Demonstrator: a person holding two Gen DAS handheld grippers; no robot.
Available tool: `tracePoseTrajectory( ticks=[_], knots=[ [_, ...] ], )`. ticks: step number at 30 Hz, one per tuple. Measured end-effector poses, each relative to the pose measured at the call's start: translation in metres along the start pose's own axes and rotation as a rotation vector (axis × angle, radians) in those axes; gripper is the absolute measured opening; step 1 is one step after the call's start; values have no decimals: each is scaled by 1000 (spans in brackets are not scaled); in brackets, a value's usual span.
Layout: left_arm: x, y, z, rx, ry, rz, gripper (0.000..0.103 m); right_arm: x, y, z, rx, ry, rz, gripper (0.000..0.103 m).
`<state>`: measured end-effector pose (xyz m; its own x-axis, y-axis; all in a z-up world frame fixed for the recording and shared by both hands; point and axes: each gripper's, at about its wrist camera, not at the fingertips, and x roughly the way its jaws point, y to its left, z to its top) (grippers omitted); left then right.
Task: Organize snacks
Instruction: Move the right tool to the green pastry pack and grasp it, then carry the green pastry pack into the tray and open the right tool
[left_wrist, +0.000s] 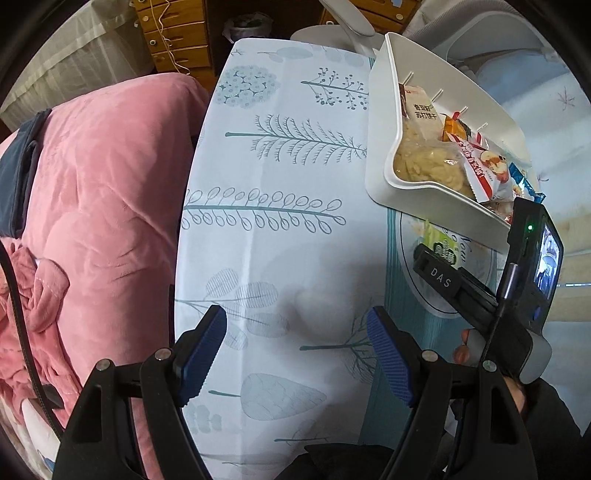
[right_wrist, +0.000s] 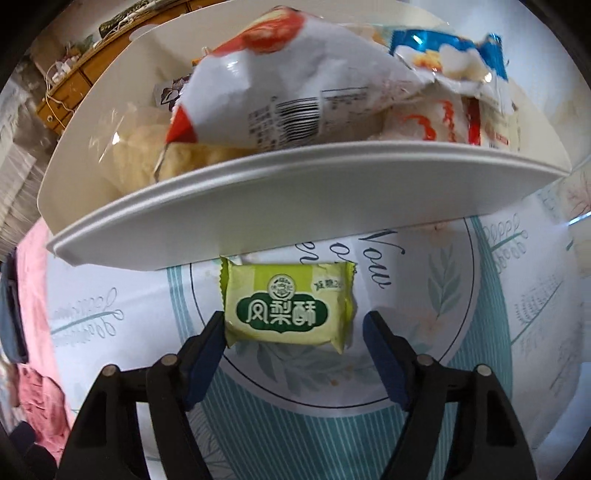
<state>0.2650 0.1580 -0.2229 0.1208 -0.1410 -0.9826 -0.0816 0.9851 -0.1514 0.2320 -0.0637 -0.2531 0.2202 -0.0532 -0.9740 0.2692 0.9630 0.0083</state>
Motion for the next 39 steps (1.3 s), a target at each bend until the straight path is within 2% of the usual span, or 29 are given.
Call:
tracePoseTrajectory(
  ticks=[2, 7, 12, 18, 23, 27, 29, 36, 39],
  knots=[
    [1, 2, 1, 1, 3, -3, 77, -2, 3, 0, -12, -12, -19, 60],
    [3, 5, 2, -4, 10, -5, 77, -3, 10, 2, -36, 9, -26, 53],
    [1, 5, 0, -16, 7, 5, 77, -6, 14, 12, -17, 84, 14, 52],
    [-8, 1, -2, -44, -18, 11, 78, -16, 11, 3, -20, 222, 133, 51],
    [-15, 0, -5, -81, -42, 36, 78, -37, 6, -7, -99, 232, 237, 51],
    [-22, -2, -9, -120, -69, 55, 79, -59, -5, -4, -186, 166, 329, 51],
    [-24, -4, -11, -136, -77, 62, 79, -78, -9, -1, -225, 94, 354, 51],
    [-37, -24, -25, -158, -123, 63, 79, -125, -28, 20, -321, -190, 381, 52],
    [-43, -34, -34, -156, -147, 53, 79, -132, -37, 37, -327, -280, 366, 52]
  ],
)
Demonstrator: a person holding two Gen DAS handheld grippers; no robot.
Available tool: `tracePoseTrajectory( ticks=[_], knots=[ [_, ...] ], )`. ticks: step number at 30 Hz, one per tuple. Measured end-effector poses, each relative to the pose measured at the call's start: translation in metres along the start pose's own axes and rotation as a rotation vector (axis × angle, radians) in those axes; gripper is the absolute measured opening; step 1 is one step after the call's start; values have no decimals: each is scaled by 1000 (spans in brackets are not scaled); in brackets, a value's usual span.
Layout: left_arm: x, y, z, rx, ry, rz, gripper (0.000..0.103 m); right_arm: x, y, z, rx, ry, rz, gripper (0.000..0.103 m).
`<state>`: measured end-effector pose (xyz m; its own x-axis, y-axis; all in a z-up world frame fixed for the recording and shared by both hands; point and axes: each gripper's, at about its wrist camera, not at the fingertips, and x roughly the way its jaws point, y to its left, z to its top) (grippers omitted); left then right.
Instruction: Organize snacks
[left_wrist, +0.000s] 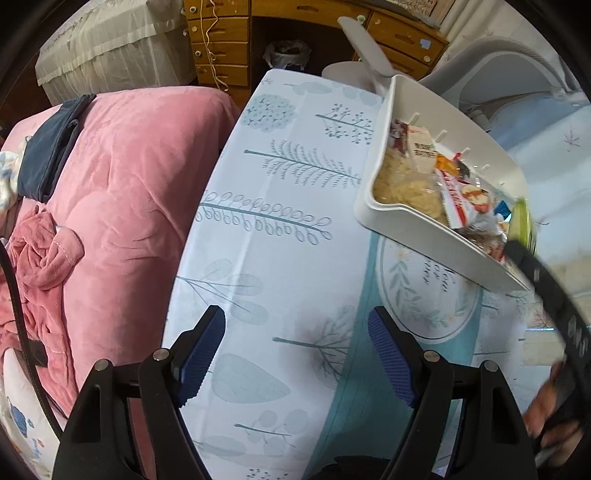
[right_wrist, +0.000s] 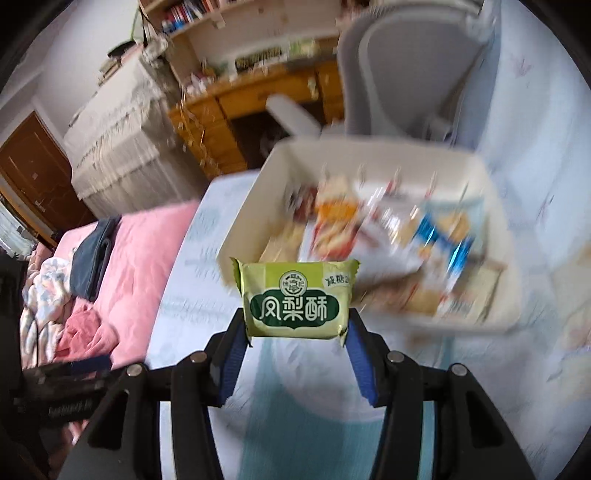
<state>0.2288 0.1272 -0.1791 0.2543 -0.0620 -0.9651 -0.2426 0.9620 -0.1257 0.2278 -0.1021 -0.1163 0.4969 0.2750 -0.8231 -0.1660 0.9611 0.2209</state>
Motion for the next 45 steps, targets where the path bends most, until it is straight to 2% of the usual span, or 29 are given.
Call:
tracePoseTrajectory(
  ticks=[5, 9, 15, 19, 25, 29, 30, 36, 39, 42, 45],
  knots=[
    [-15, -7, -19, -9, -43, -16, 79, -4, -25, 22, 17, -103, -78, 52],
    [-32, -9, -34, -9, -92, -36, 79, 1, -52, 33, 53, -119, -143, 53],
    [-54, -7, -45, 1, -152, -60, 79, 0, -80, 36, 133, -111, -223, 62],
    [-64, -2, -51, 16, -165, -61, 79, -12, -90, 21, 191, -113, -232, 78],
    [-83, 6, -73, 77, -186, -78, 79, -40, -92, -25, 276, -84, -237, 79],
    [-96, 20, -101, 107, -184, -98, 82, -62, -83, -73, 330, -44, -242, 80],
    [-99, 24, -109, 112, -180, -99, 84, -68, -79, -87, 342, -32, -236, 80],
    [-107, 41, -158, 139, -115, -137, 85, -98, -51, -156, 351, 41, -220, 81],
    [-112, 33, -176, 170, -85, -166, 85, -117, -39, -184, 338, 89, -192, 81],
    [-122, 14, -183, 224, -97, -175, 89, -137, -35, -202, 319, 120, -176, 81],
    [-135, -11, -185, 277, -132, -174, 95, -158, -37, -208, 317, 125, -174, 90]
  ],
)
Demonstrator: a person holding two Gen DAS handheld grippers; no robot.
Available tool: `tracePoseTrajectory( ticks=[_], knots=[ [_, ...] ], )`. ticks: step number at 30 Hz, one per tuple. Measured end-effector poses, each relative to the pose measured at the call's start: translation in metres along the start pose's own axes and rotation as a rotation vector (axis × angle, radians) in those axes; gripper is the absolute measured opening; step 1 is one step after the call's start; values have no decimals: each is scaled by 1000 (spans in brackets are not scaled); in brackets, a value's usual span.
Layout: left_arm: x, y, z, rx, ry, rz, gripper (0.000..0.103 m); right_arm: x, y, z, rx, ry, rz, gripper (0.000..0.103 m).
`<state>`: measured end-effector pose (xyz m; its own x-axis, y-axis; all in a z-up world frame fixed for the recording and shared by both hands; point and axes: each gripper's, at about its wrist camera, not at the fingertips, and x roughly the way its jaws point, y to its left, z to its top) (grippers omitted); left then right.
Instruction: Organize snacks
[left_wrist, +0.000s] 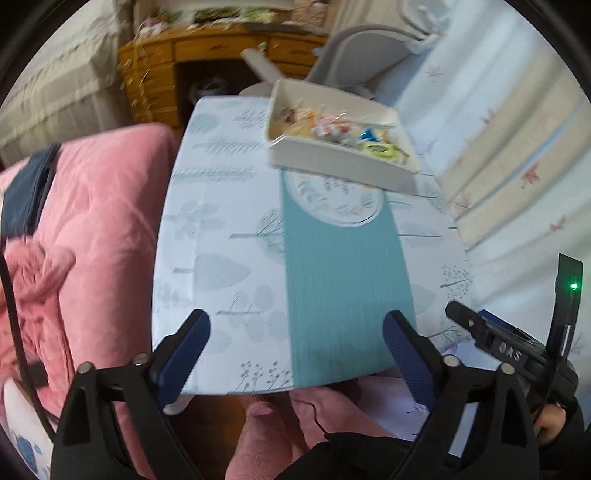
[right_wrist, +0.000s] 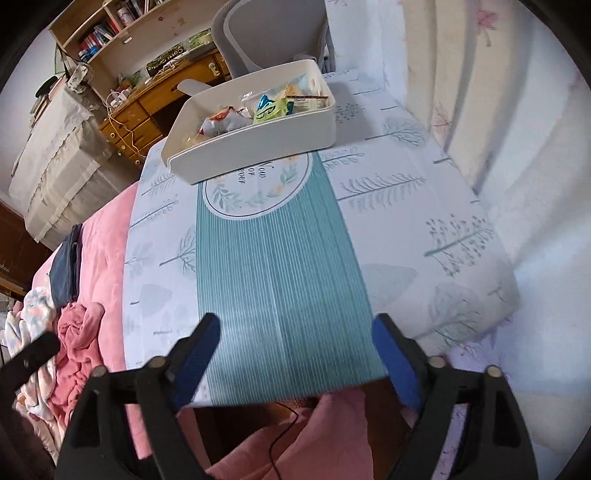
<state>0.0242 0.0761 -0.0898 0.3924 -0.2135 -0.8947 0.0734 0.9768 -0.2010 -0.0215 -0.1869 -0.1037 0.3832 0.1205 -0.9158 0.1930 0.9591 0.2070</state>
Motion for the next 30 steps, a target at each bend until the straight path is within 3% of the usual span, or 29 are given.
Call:
tracePoseTrajectory(
  ticks=[7, 16, 21, 30],
  knots=[
    [-13, -64, 35, 44, -58, -9, 99, -54, -21, 27, -45, -58, 42, 95],
    [-23, -136, 68, 2, -108, 18, 102, -111, -42, 68, -150, -141, 116, 102],
    [-28, -147, 66, -14, -113, 74, 102, -119, -41, 78, -204, -141, 146, 103],
    [-33, -132, 59, -44, -141, 180, 102, -108, -22, 78, -234, -106, 175, 103]
  ],
)
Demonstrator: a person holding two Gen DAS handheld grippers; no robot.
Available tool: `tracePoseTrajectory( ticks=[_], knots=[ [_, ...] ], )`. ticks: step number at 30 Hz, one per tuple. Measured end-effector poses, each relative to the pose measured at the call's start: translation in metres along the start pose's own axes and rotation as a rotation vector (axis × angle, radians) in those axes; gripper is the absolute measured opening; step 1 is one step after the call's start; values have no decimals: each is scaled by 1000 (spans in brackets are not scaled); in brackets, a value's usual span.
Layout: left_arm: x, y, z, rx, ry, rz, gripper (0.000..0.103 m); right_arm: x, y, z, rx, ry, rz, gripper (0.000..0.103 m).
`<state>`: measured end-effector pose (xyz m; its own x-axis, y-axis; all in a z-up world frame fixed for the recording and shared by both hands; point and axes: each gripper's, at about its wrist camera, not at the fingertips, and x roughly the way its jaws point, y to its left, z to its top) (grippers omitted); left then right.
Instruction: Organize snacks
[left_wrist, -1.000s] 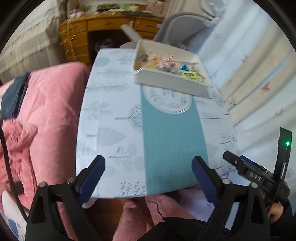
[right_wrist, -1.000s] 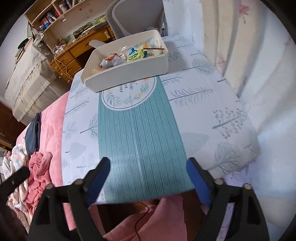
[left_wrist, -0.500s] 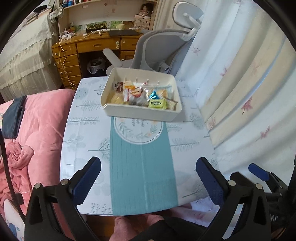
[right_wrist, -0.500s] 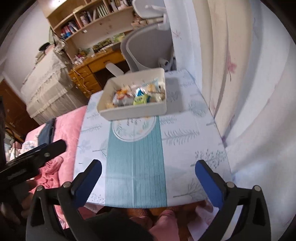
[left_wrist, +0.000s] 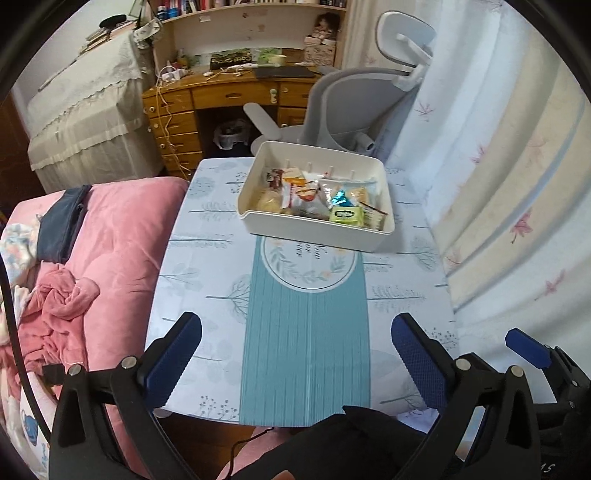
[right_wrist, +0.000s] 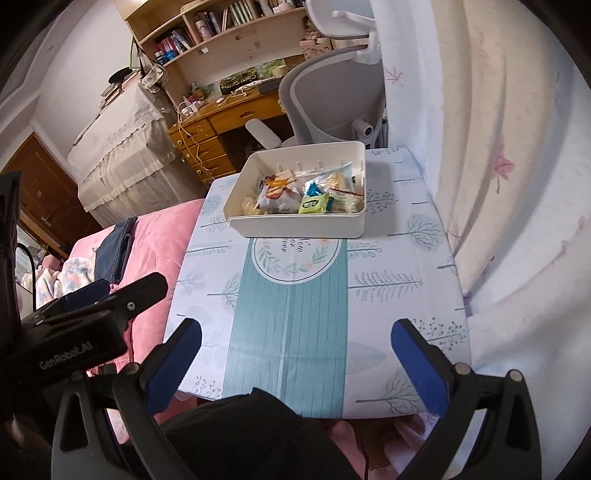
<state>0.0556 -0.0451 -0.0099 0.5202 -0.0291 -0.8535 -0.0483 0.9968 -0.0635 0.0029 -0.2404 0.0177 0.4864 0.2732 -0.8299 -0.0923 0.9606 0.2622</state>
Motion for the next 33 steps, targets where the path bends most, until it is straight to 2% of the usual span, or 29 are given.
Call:
tracePoseTrajectory(
  ticks=[11, 22, 33],
  knots=[
    [-7, 20, -8, -12, -45, 96, 102, 9, 14, -3, -6, -4, 0, 103],
    [-4, 24, -9, 7, -40, 133, 102, 17, 22, -6, 3, 16, -13, 103],
    [-3, 27, -5, 21, -40, 138, 102, 20, 25, -6, 16, 22, -37, 103]
  ],
)
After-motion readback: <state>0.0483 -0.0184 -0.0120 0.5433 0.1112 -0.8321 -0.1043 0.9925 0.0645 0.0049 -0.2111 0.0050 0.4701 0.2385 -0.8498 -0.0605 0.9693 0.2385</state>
